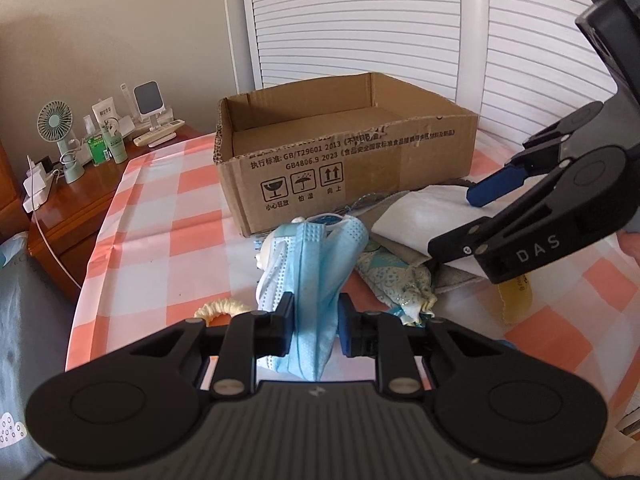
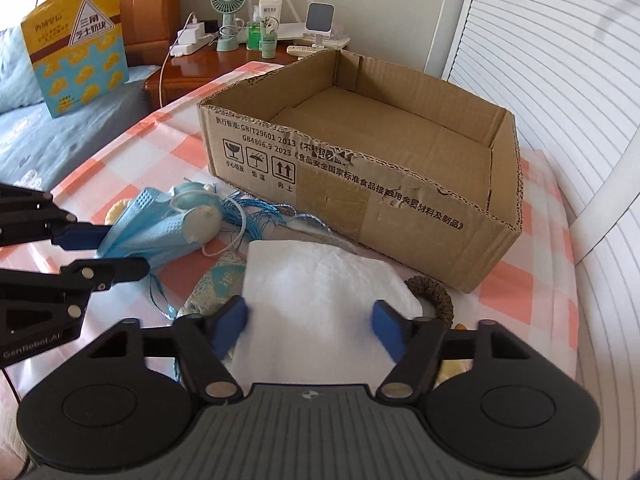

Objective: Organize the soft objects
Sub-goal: 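Lift the blue mask with the left tool while the right tool grasps the white cloth, then raise the white cloth with the right tool while the left tool holds the mask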

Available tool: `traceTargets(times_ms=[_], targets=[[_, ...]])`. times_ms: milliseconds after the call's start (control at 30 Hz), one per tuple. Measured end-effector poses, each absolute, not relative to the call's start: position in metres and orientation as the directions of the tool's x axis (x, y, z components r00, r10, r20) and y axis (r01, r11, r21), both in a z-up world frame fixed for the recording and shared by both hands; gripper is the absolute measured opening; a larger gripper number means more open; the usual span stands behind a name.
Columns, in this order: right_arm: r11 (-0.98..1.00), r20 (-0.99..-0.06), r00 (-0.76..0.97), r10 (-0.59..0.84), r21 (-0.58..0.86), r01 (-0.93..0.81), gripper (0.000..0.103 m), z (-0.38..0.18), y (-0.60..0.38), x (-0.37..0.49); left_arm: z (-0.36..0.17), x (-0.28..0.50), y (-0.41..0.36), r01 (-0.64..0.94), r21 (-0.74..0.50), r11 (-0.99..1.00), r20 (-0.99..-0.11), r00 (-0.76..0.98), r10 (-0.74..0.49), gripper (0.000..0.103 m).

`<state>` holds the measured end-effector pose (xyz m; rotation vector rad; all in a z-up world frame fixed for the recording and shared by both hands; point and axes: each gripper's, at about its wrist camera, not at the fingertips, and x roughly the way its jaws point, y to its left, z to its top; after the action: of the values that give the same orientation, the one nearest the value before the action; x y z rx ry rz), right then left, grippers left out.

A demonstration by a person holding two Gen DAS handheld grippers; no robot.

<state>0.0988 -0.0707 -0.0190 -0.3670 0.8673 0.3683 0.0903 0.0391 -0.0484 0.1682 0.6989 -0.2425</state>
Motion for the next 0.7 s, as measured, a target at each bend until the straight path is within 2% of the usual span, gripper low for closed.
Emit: traceTargets(times_ms=[67, 200, 267, 333, 433, 700], targets=[[0.879, -0.786, 0.6, 0.148, -0.174, -0.444, 0.053, -0.017, -0.072, 0.096, -0.047, 0.089, 0.039, 0.277, 0.073, 0.958, -0.653, 0.739, -0.164, 0.02], [0.884, -0.774, 0.611, 0.162, -0.161, -0.439, 0.03, -0.008, -0.078, 0.091, -0.043, 0.087, 0.038, 0.279, 0.084, 0.957, -0.649, 0.744, -0.16, 0.02], [0.887, -0.77, 0.618, 0.159, -0.163, -0.431, 0.027, -0.006, -0.081, 0.09, -0.04, 0.085, 0.038, 0.28, 0.084, 0.956, -0.646, 0.746, -0.162, 0.02], [0.888, -0.767, 0.623, 0.155, -0.168, -0.428, 0.018, -0.004, -0.084, 0.087, -0.038, 0.084, 0.038, 0.28, 0.085, 0.956, -0.644, 0.748, -0.162, 0.02], [0.887, -0.759, 0.632, 0.156, -0.173, -0.427, 0.015, -0.001, -0.085, 0.082, -0.034, 0.082, 0.037, 0.281, 0.09, 0.955, -0.641, 0.75, -0.161, 0.02], [0.889, -0.713, 0.678, 0.179, -0.178, -0.421, 0.015, 0.024, -0.091, 0.068, -0.018, 0.079, 0.037, 0.292, 0.101, 0.951, -0.635, 0.755, -0.164, 0.02]])
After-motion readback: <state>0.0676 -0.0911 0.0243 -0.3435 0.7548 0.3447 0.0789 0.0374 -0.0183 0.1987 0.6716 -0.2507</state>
